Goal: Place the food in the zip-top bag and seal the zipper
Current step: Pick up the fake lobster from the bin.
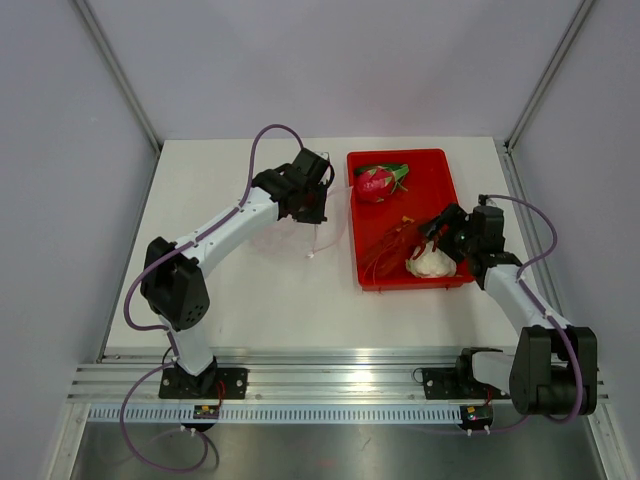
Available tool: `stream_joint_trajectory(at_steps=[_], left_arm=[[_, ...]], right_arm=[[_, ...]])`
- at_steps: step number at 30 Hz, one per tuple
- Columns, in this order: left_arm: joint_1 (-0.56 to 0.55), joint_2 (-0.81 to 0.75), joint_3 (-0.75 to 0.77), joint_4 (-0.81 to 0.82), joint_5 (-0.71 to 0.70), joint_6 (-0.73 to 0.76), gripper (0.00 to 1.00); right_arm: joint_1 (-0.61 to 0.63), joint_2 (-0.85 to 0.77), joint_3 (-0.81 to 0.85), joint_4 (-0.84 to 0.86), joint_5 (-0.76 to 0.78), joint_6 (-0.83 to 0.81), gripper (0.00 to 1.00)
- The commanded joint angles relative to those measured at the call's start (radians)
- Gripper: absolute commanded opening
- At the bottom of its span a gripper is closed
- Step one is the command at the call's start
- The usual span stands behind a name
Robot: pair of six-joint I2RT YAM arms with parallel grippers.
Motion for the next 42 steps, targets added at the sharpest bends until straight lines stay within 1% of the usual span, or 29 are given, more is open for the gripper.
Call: stream_joint_trajectory(at_steps=[1,4,6,9,10,12,13,14,16,17,20,21,23,24,25,27,28,31,34,35,39,42], left_arm=[[0.001,-0.009,0.011,0.041,0.030,0.011,0.00],[0.001,-0.017,0.011,0.040,0.027,0.014,0.00],[0.001,-0.019,0.011,0.034,0.025,0.015,0.00],[0.001,-0.025,0.009,0.030,0.021,0.014,0.00],[0.001,-0.028,0.006,0.030,0.018,0.015,0.00],[0.001,-0.031,0.006,0.027,0.015,0.018,0.00],[0.001,-0.031,0.008,0.026,0.015,0.018,0.00],[0.001,-0.034,0.011,0.023,0.015,0.022,0.00],[0.001,-0.039,0.012,0.021,0.012,0.028,0.00],[0.001,-0.043,0.015,0.018,0.009,0.026,0.00],[0.001,-0.051,0.015,0.015,0.001,0.029,0.00],[0.001,-0.054,0.014,0.017,-0.002,0.031,0.00],[0.001,-0.056,0.012,0.017,-0.004,0.032,0.00],[0.001,-0.056,0.011,0.015,-0.004,0.031,0.00],[0.001,-0.056,0.009,0.015,-0.004,0.032,0.00],[0.001,-0.059,0.000,0.018,-0.002,0.031,0.00],[0.001,-0.059,-0.001,0.018,-0.001,0.031,0.00],[0.001,-0.065,-0.012,0.023,0.013,0.029,0.00],[0.001,-0.071,-0.014,0.024,0.021,0.032,0.00],[0.001,-0.071,-0.014,0.026,0.021,0.032,0.00],[0.001,-0.071,-0.012,0.029,0.030,0.034,0.00],[0.001,-0.074,-0.012,0.029,0.032,0.038,0.00]], right_arm=[[0.002,0.023,0.024,-0.096,0.041,0.025,0.85],[0.002,0.030,0.075,-0.128,0.035,0.051,0.84],[0.002,0.021,0.109,-0.182,0.037,0.074,0.84],[0.002,-0.072,0.127,-0.251,0.081,0.073,0.85],[0.002,-0.136,0.133,-0.286,0.099,0.043,0.86],[0.002,-0.192,0.170,-0.328,0.093,-0.017,0.83],[0.002,-0.223,0.189,-0.357,0.077,-0.056,0.83],[0.002,-0.227,0.236,-0.442,0.073,-0.126,0.82],[0.004,-0.218,0.282,-0.536,0.078,-0.212,0.83],[0.031,-0.220,0.307,-0.600,0.080,-0.232,0.84],[0.093,-0.252,0.308,-0.658,0.080,-0.246,0.85],[0.107,-0.269,0.302,-0.664,0.081,-0.231,0.88],[0.113,-0.283,0.266,-0.640,0.041,-0.142,0.89],[0.111,-0.290,0.246,-0.620,0.017,-0.099,0.91],[0.117,-0.287,0.203,-0.560,-0.037,-0.018,0.92],[0.130,-0.275,0.158,-0.491,-0.061,0.056,0.93],[0.139,-0.264,0.143,-0.442,-0.042,0.102,0.93],[0.147,-0.206,0.143,-0.400,0.016,0.140,0.93],[0.147,-0.117,0.187,-0.398,0.088,0.172,0.95],[0.147,-0.096,0.207,-0.389,0.096,0.179,0.97],[0.145,0.045,0.242,-0.300,0.050,0.217,0.97],[0.145,0.121,0.259,-0.225,0.024,0.243,0.97]])
